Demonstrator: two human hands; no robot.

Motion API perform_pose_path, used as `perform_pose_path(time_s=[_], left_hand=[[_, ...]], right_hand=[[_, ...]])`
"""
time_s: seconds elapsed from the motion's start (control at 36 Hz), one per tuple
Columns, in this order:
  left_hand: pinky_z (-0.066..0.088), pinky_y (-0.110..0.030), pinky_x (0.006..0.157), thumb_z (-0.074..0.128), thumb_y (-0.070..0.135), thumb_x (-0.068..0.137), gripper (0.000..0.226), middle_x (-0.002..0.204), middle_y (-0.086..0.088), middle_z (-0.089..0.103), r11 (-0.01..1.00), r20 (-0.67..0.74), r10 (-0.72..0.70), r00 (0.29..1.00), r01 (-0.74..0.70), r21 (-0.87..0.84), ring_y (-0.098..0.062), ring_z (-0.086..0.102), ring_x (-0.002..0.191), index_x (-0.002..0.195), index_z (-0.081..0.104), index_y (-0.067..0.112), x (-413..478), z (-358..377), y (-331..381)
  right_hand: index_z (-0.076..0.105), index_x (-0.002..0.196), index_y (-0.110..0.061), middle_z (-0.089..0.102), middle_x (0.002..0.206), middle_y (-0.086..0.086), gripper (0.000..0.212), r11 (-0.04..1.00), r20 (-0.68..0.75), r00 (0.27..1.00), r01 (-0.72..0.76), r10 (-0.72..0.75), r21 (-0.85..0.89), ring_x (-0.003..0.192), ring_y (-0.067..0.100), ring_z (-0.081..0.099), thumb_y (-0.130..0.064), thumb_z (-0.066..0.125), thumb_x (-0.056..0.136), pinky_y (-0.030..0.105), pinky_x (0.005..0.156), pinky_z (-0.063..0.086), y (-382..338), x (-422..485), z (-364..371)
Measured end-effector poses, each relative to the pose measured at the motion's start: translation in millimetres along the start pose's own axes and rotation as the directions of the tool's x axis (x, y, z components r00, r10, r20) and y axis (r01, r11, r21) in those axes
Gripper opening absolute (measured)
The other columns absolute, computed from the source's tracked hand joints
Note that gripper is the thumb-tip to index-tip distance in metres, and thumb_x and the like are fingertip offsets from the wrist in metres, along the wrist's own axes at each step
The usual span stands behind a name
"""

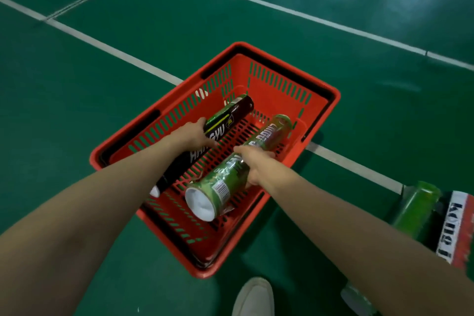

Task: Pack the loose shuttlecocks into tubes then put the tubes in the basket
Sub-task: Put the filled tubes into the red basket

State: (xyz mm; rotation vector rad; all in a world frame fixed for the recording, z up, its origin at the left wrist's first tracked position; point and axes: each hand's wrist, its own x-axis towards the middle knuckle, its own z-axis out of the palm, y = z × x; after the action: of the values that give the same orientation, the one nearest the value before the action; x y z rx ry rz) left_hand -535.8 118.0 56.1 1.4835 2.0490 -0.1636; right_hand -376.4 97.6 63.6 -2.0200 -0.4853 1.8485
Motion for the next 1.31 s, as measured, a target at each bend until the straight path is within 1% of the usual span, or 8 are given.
perform_pose_path(time_s=[0.08, 0.19, 0.28, 0.39, 0.5, 0.67, 0.97, 1.31], left_hand=[[0.042, -0.047, 0.101, 0.064, 0.055, 0.082, 0.089, 0.141, -0.019, 0.039, 0.995, -0.025, -0.009, 1.000, 0.011, 0.098, -0.037, 0.047, 0.121, 0.149, 0.015, 0.024, 9.4, 6.8, -10.1], [0.041, -0.050, 0.099, 0.070, 0.044, 0.081, 0.080, 0.135, -0.018, 0.040, 0.985, -0.110, 0.049, 0.993, -0.030, 0.170, -0.038, 0.042, 0.122, 0.144, 0.029, 0.017, 16.3, 15.7, -17.6], [0.037, -0.050, 0.099, 0.064, 0.027, 0.087, 0.059, 0.131, -0.014, 0.043, 0.938, -0.167, 0.156, 0.973, -0.093, 0.334, -0.035, 0.039, 0.123, 0.140, 0.039, 0.018, 15.2, 19.2, -16.5], [0.042, -0.044, 0.092, 0.045, 0.006, 0.093, 0.038, 0.124, -0.011, 0.050, 0.907, -0.194, 0.227, 0.954, -0.135, 0.398, -0.032, 0.047, 0.117, 0.129, 0.053, 0.015, 9.0, 25.5, -16.6], [0.054, -0.040, 0.078, 0.049, 0.008, 0.089, 0.033, 0.115, -0.010, 0.058, 0.909, -0.075, 0.202, 0.977, -0.158, 0.386, -0.031, 0.057, 0.106, 0.118, 0.062, 0.014, -4.2, 25.1, -18.3], [0.052, -0.042, 0.080, 0.057, 0.018, 0.088, 0.035, 0.116, -0.011, 0.054, 0.950, -0.100, 0.197, 0.975, -0.164, 0.264, -0.031, 0.055, 0.106, 0.123, 0.058, 0.013, -31.3, 19.3, 6.6], [0.041, -0.045, 0.095, 0.050, 0.027, 0.089, 0.038, 0.124, -0.012, 0.053, 0.894, -0.399, 0.445, 0.802, -0.371, 0.252, -0.034, 0.043, 0.118, 0.122, 0.059, 0.012, -94.8, 17.7, 153.3], [0.039, -0.044, 0.093, 0.065, 0.018, 0.076, 0.043, 0.122, -0.013, 0.054, 0.662, -0.264, 0.745, 0.613, -0.626, 0.412, -0.033, 0.044, 0.123, 0.117, 0.059, 0.006, -140.0, 125.6, 311.6]], right_hand=[[0.007, 0.141, -0.012, 0.040, 0.139, 0.019, 0.081, 0.998, 0.005, 1.000, -0.013, 0.014, -0.064, 0.118, 0.039, 0.051, -0.024, 0.067, 0.087, 0.060, 0.100, 0.040, 6.6, 13.4, 9.3], [0.034, 0.131, -0.007, 0.041, 0.141, 0.017, 0.039, 0.940, 0.089, 0.996, 0.048, -0.018, -0.338, 0.127, 0.033, 0.046, -0.016, 0.049, 0.096, 0.041, 0.099, 0.041, 12.0, 16.0, 9.6], [0.028, 0.144, -0.006, 0.033, 0.147, 0.015, 0.055, 0.837, 0.042, 0.993, 0.119, -0.114, -0.534, 0.128, 0.031, 0.042, -0.020, 0.046, 0.094, 0.035, 0.098, 0.038, 14.7, 26.8, 13.4], [0.014, 0.150, -0.017, -0.003, 0.156, 0.013, 0.069, 0.392, 0.084, 0.949, 0.205, -0.303, -0.897, 0.137, 0.035, 0.017, -0.005, 0.048, 0.091, 0.042, 0.107, 0.031, 18.1, 15.9, 13.1], [0.045, 0.133, -0.007, 0.032, 0.146, 0.016, 0.045, -0.052, 0.275, 0.927, 0.271, -0.256, -0.961, 0.134, 0.036, 0.027, -0.012, 0.055, 0.089, 0.053, 0.109, 0.028, 28.9, 7.8, 11.6], [0.052, 0.127, -0.007, 0.049, 0.132, 0.015, 0.039, -0.261, 0.434, 0.804, 0.353, -0.407, -0.898, 0.124, 0.034, 0.043, -0.022, 0.056, 0.091, 0.043, 0.097, 0.040, 16.0, -5.8, -1.4], [0.063, 0.114, -0.009, 0.065, 0.112, 0.014, 0.027, -0.176, 0.546, 0.446, 0.638, -0.709, -0.749, 0.107, 0.030, 0.060, -0.018, 0.060, 0.088, 0.039, 0.092, 0.044, -36.5, -62.8, -172.3], [0.064, 0.114, -0.002, 0.063, 0.108, 0.017, 0.031, -0.017, 0.165, 0.409, 0.341, -0.898, -0.940, 0.105, 0.036, 0.057, -0.007, 0.064, 0.084, 0.043, 0.093, 0.041, 44.9, -40.5, -403.7]])
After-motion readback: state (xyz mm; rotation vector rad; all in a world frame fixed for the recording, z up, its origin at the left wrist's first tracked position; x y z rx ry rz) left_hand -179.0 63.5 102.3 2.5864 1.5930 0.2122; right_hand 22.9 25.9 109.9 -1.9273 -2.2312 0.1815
